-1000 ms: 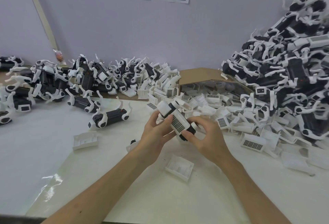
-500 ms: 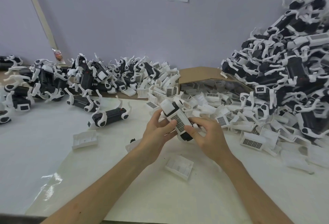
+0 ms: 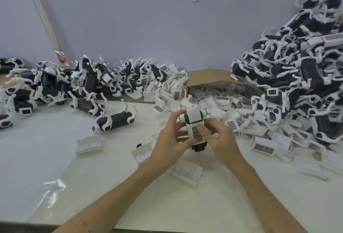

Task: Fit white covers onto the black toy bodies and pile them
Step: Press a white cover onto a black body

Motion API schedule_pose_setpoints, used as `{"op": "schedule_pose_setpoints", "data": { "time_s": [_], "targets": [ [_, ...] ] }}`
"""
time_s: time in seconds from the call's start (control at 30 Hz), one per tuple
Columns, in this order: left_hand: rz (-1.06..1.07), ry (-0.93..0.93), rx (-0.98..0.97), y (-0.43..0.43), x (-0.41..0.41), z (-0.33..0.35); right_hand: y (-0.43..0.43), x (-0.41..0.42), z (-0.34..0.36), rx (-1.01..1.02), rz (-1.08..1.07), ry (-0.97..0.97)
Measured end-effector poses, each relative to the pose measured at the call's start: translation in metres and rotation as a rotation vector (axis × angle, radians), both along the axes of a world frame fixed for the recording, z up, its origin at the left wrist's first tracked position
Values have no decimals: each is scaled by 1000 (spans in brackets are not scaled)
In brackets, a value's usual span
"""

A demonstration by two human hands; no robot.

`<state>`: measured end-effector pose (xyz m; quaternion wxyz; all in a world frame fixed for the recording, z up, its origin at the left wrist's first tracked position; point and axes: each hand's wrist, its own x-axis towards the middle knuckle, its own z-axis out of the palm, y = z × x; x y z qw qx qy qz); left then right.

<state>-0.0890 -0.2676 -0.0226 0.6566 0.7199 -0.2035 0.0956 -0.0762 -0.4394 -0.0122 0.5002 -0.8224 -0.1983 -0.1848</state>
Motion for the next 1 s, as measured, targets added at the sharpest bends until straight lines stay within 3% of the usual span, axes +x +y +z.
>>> {"op": "schedule_pose_setpoints", "data": {
  "time_s": [0.1,0.43,0.6,0.83,1.0],
  "targets": [
    [61,-61,148,-3,-2,-3,0,-1,-1,-2,-8,-5],
    [159,-116,187,-3,-1,-6,3,1,0,-20,-9,6],
    [258,-178,227,-1,-1,-5,2,0,0,70,-52,-3],
    [344,-277,320,-2,-2,-4,2,-2,-3,-53,-7,-102],
    [455,-364,403,2,0,-5,6,-5,-1,-38,36,-27]
  ]
}}
